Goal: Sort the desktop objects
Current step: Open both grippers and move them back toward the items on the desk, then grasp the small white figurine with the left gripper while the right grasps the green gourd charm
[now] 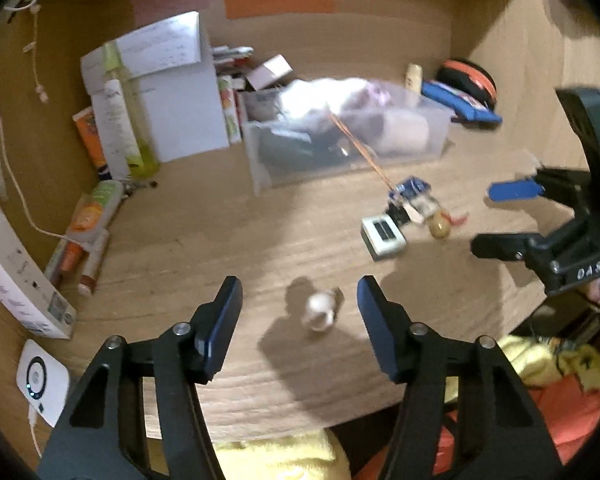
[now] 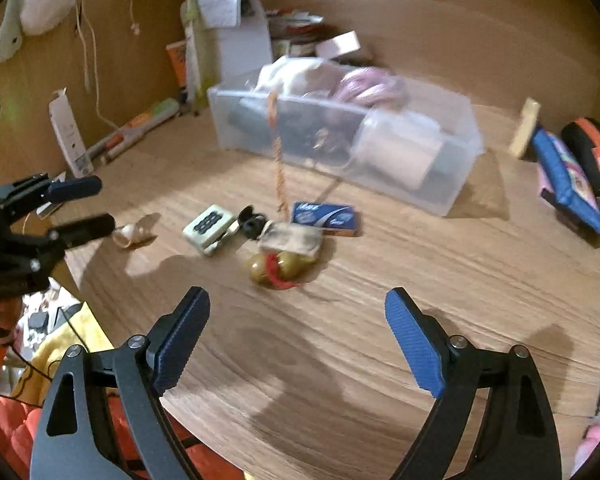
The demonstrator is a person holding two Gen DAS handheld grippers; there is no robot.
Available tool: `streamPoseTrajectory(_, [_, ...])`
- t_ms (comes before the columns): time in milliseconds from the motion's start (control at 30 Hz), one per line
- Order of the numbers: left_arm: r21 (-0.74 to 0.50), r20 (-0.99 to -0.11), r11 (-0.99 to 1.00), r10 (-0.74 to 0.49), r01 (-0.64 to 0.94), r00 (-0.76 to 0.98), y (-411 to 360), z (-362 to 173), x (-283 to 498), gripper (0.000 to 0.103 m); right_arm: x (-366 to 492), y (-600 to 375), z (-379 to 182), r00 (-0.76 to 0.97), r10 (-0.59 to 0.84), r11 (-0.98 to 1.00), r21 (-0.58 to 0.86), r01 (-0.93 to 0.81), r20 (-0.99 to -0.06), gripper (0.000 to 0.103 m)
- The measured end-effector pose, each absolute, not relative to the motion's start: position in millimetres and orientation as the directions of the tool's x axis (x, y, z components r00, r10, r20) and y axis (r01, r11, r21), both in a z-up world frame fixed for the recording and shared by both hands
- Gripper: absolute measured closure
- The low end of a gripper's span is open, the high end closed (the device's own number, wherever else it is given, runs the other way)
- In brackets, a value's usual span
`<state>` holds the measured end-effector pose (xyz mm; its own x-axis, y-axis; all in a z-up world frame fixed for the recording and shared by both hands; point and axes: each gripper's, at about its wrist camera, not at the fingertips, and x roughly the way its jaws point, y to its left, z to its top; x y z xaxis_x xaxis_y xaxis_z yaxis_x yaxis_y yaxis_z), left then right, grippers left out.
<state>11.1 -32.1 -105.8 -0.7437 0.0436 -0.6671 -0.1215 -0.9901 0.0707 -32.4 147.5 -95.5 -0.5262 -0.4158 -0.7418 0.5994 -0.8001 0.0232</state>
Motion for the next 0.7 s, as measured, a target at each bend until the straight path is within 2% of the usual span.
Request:
streamPoseTrajectory(167, [0.075,-0.686,-0.988,0.048,-0.137,-0.726,-29.5,-113.9,6.2,0.057,-34.9,136.2,-98.4,-0.527,-0.412,-0.792,0.007,0.610,-0.744,0.021])
streamPoseTrajectory(267, [0.066,-0.698,-0.987,0.058,-0.144,-0.714,-29.3,-117.2,2.0,0.061,-36.8,129.4,-99.5,-0.515,-0.411,-0.785,0.006,0.619,-0.752,0.037])
streamPoseTrajectory(367, [0.058,-0.704,-0.987,0.064,-0.147,-0.707,-30.1,-120.9,-1.0,0.063,-40.5,123.8,-102.3,-0.498,-0.413,-0.783,0.017,0.622,-0.762,0.039])
streamPoseTrajectory(433, [0.049,-0.711,-0.987,0.073,-0.153,-0.699,-29.9,-124.0,-2.9,0.069,-42.8,121.0,-105.0,-0.475,-0.422,-0.780,0.042,0.625,-0.772,0.040])
streamPoseTrajectory(533, [0.035,-0.713,-0.989,0.075,-0.141,-0.697,-31.7,-128.2,-4.9,0.073,-46.2,120.5,-106.6,-0.478,-0.432,-0.789,0.063,0.612,-0.765,0.046])
streamPoseTrajectory(600, [0.017,-0.711,-0.990,0.086,-0.140,-0.698,-33.9,-128.6,-5.3,0.077,-47.5,121.3,-105.9,-0.479,-0.438,-0.790,0.072,0.608,-0.761,0.057])
streamPoseTrajectory(633, [0.014,-0.710,-0.991,0.086,-0.136,-0.699,-34.4,-128.8,-5.6,0.084,-47.9,121.4,-105.9,-0.483,-0.435,-0.792,0.068,0.607,-0.760,0.060])
streamPoseTrajectory(700, [0.018,-0.705,-0.992,0.075,-0.123,-0.705,-35.8,-129.2,-6.1,0.086,-47.1,121.1,-105.7,-0.490,-0.425,-0.791,0.048,0.611,-0.761,0.070])
